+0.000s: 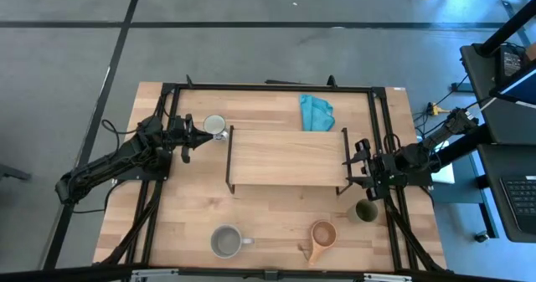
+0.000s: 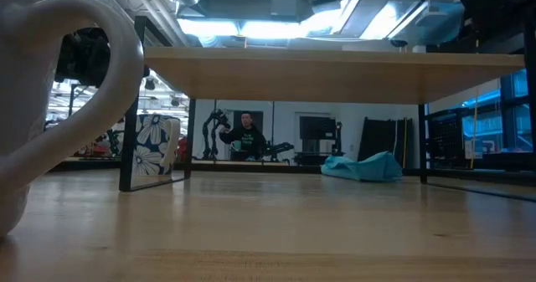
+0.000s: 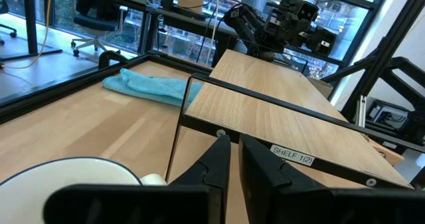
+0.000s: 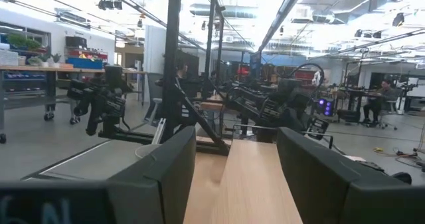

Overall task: Stack small to large cups/mugs on shelf
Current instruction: Put the gray cup on the shelf

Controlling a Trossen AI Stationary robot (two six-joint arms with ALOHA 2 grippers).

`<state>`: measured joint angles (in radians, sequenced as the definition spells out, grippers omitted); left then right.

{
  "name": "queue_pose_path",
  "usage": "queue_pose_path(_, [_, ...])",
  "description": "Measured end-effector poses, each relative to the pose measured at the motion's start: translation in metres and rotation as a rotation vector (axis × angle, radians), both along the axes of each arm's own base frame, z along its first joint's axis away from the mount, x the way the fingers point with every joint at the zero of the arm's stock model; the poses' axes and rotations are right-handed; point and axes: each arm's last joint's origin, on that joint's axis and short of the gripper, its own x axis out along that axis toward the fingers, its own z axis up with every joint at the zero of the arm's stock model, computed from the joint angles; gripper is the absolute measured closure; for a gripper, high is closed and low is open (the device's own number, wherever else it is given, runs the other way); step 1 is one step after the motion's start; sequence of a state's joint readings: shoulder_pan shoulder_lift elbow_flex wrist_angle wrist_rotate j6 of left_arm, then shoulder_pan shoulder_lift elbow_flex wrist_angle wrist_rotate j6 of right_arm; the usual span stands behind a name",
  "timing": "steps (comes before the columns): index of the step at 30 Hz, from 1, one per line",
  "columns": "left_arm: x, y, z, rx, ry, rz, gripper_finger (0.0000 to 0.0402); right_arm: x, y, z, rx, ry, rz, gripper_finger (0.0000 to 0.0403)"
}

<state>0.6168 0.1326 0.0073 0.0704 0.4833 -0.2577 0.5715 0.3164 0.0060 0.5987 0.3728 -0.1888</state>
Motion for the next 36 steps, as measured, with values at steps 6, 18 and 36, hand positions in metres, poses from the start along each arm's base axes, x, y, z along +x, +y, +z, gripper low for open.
queue_pose_path(6, [0.000, 0.000, 0.000, 0.000, 0.000, 0.000, 0.0374, 0.000, 0.000, 0.001, -0.087, -0.029, -0.027, 0.0190])
queue_pose_path(18, [0.000, 0.000, 0.000, 0.000, 0.000, 0.000, 0.0374, -0.018, -0.011, 0.038, -0.220, -0.458, -0.220, 0.0190])
queue_pose_path(36, [0.000, 0.000, 0.000, 0.000, 0.000, 0.000, 0.0374, -0.030, -0.018, 0.062, -0.385, -0.657, -0.419, 0.0190])
